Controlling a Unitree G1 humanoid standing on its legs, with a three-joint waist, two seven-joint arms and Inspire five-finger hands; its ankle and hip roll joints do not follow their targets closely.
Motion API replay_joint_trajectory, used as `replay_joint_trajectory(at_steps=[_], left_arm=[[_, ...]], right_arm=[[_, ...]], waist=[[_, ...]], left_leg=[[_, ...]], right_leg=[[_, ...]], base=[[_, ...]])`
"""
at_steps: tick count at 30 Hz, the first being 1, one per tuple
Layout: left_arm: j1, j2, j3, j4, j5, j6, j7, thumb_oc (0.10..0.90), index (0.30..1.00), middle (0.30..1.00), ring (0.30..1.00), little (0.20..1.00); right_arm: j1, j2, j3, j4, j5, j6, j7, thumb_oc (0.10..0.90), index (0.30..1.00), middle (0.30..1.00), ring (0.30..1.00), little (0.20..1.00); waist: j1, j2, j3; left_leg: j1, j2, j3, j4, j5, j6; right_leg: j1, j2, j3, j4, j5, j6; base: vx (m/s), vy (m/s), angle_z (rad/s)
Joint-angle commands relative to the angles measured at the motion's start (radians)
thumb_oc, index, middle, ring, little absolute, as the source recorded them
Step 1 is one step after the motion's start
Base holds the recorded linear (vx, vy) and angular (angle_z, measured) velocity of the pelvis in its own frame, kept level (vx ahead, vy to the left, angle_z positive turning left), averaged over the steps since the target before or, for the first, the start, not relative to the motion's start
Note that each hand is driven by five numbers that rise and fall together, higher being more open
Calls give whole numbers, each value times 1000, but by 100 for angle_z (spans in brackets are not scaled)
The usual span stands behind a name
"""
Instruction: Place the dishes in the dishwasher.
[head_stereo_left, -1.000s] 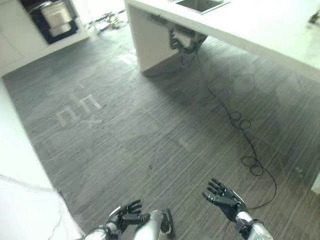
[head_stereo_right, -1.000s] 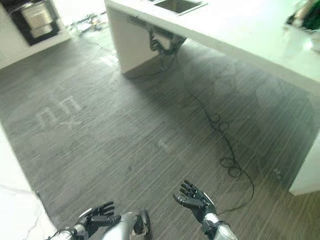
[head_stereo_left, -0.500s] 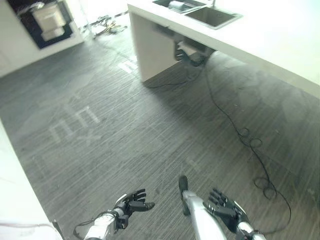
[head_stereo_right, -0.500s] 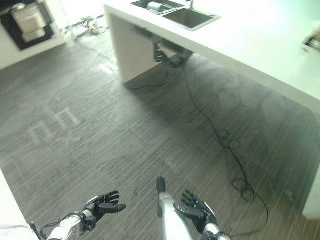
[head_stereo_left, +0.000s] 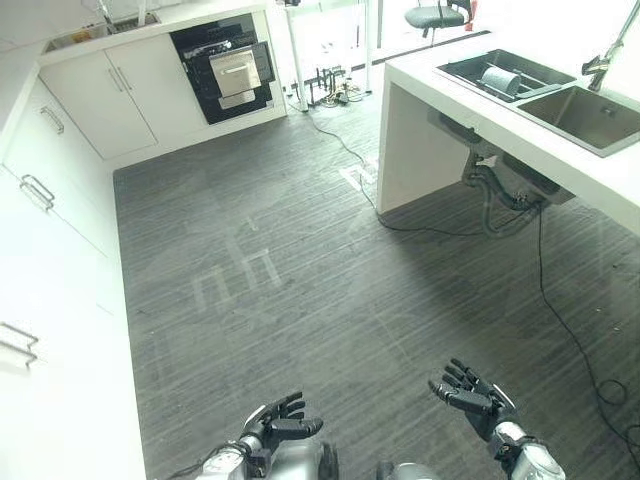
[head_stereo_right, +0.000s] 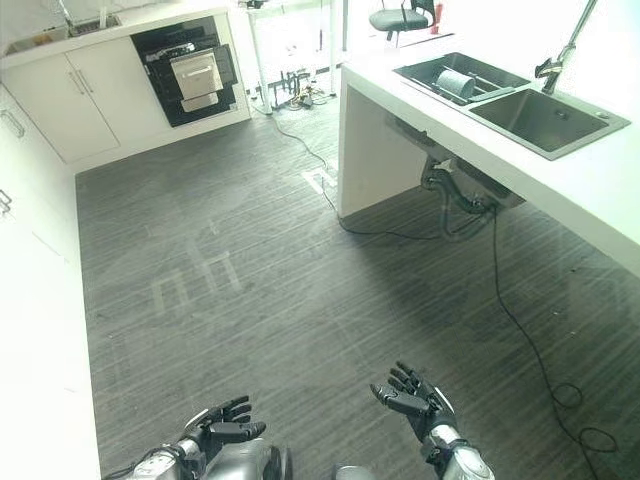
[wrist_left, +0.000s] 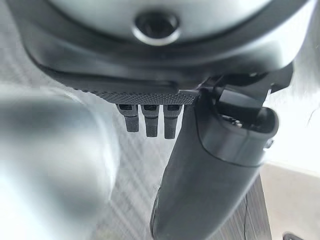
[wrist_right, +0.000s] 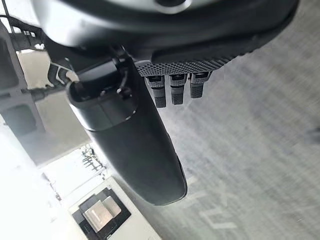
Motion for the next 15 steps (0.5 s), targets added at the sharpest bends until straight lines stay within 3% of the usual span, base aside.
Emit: replay_joint_trajectory(at_steps=[1,2,5,8,9,11,14,15], left_arm=[[-1,51,18,-3,6,-53,18,800,900,900,900,900],[7,49,25,4,20,-59,17,800,900,900,900,900],[12,50,36,8,28,-64,15,800,900,900,900,900],[11,70,68,25,81,-78,20,800,900,900,900,900],[2,80,64,25,83,-74,18,800,900,900,900,900],[-18,96,46,18,81,-59,18,800,900,900,900,900],[-29,111,15,6,59,-41,47,800,900,900,900,900],[-30,117,8,13,42,-43,62,800,900,900,900,900]], right_arm=[[37,-21,0,-65,3,-82,39,800,900,900,900,900],[42,-20,0,-70,4,-86,42,800,900,900,900,900],[43,-20,3,-74,1,-87,42,800,900,900,900,900],[21,-6,-1,-48,32,-81,31,800,900,900,900,900],[18,0,-6,-46,45,-77,31,800,900,900,900,900],[17,11,-11,-62,41,-77,23,800,900,900,900,900],[18,27,-6,-82,35,-77,5,800,900,900,900,900],[14,29,1,-70,30,-74,7,800,900,900,900,900]], waist=[[5,-14,-32],[12,-12,-34],[18,-10,-35],[33,-12,-49],[29,-14,-58],[-1,-1,-66],[-25,19,-48],[-43,27,-29]], left_leg=[[-4,54,6,142,19,-13],[-39,74,28,142,32,-15],[-41,75,38,142,45,-10],[28,1,17,142,12,32],[51,-15,20,142,-6,49],[105,-44,20,142,-42,89],[176,-88,-9,142,-85,133],[230,-94,-3,142,-116,139]], right_leg=[[-102,10,-56,70,-32,90],[-84,-2,-65,70,-44,98],[-71,-15,-65,70,-52,104],[20,-35,-31,70,-86,117],[47,-37,-38,70,-54,120],[62,-50,-61,132,130,158],[-101,-61,-61,452,272,184],[-201,-57,-90,514,267,174]], base=[[446,198,-10],[413,204,-12],[304,200,-27],[556,368,-64],[463,289,-15],[372,323,-7],[316,299,23],[479,197,-27]])
